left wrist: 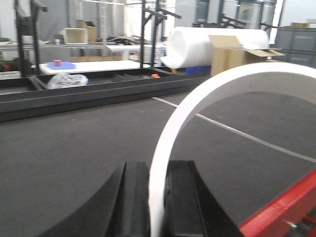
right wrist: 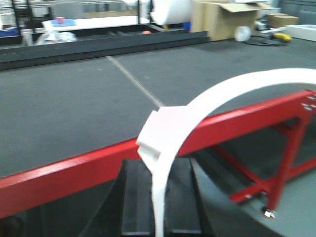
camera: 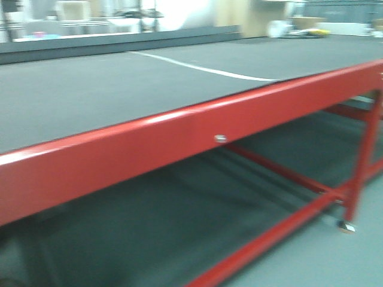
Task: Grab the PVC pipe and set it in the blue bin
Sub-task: 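Drive the base backward away from the table holding both pipes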
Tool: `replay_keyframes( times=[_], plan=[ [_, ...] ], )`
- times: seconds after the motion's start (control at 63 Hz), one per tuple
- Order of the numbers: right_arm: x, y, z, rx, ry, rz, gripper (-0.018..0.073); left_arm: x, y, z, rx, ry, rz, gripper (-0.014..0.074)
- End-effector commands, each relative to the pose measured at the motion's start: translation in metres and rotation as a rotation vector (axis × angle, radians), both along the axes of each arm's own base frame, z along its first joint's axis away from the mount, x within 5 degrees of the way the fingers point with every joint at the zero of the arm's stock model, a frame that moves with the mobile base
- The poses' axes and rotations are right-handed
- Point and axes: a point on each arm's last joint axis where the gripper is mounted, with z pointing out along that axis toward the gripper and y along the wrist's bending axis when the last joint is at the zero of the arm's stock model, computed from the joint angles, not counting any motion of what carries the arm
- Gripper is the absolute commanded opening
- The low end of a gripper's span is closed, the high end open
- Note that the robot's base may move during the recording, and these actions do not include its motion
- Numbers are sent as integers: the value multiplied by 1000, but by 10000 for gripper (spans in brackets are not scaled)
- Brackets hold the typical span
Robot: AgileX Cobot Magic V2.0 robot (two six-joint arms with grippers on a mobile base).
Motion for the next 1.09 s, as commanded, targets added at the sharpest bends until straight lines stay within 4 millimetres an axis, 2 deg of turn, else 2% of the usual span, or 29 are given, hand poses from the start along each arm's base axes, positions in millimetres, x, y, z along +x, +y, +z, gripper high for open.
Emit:
replay_keyframes(
  times=[0.0, 1.079],
  plan=[
    [0, -1, 2, -13, -24, -10, -168, -2, 0, 3, -10, -35, -6, -111],
    [0, -1, 2, -13, -24, -10, -168, -2, 0, 3, -10, -35, -6, -111]
  ],
)
